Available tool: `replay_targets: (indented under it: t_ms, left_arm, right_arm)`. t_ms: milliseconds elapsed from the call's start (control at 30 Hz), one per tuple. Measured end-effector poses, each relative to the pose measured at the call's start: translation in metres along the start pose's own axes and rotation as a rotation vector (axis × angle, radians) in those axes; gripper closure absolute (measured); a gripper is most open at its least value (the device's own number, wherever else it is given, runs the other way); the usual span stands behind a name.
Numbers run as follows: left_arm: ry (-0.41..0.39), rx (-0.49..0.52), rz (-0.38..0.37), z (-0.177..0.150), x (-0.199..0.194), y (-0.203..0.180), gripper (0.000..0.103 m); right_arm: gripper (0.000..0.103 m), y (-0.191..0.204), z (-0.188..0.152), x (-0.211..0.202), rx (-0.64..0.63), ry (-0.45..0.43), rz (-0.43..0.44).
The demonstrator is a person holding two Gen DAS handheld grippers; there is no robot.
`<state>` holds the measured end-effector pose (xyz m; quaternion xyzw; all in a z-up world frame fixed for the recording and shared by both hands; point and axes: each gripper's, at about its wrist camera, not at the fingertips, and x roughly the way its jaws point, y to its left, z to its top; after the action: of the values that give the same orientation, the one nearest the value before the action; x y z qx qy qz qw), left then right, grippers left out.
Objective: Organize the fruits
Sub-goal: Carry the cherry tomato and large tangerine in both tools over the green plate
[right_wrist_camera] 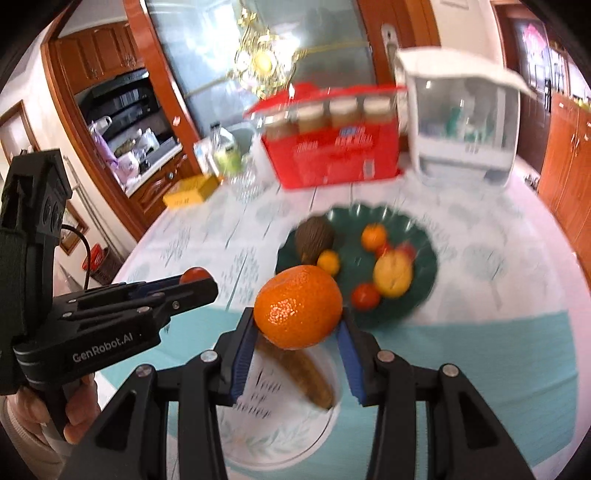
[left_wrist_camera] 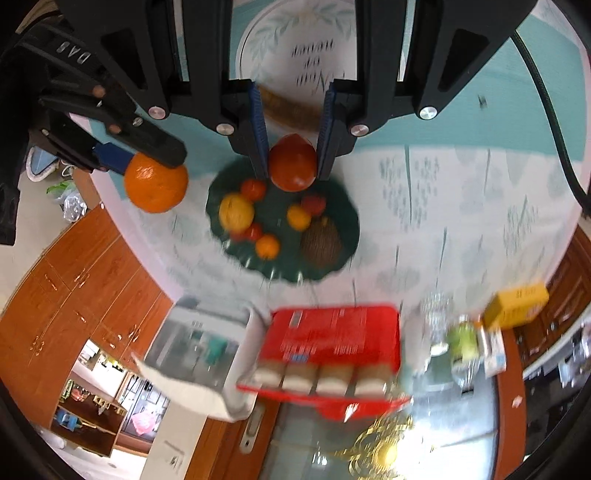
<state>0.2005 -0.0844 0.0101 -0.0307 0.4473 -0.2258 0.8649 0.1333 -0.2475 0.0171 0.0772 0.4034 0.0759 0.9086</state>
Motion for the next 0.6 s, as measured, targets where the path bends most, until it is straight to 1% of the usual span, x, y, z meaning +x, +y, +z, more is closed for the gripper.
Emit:
replay_targets:
  t_ms: [100,200,333,467,600]
  left_arm:
    - [-0.027,0.014,0.005,0.026,-0.001,-0.007,0.079]
    - [-0.051,0.031,0.032,0.051,0.002,-0.013,0.079]
    - [-0.056,0.025,0.034,0.072,0.016,-0.015,0.079]
    - [-0.031,0.013,0.034,0.079,0.043,-0.015,0.079]
    - [0.036,0.006,0.028,0.071,0.088,-0.010,0.079]
  right_arm:
    - [0.060,-0.011,0.031,-0.008,0.009,-0.043,-0.011]
    - [0.060,-0.019,0.059,-0.010,0.008,-0.081,-0.028]
    - [0.060,-0.029,0.089,-0.002,0.001,-0.111,-0.048]
    - [0.060,-0.036,0.103,0.024,-0.007,-0.085,-0.055]
    - [0.060,-0.047,0.098,0.068,-0.002,-0.016,-0.064]
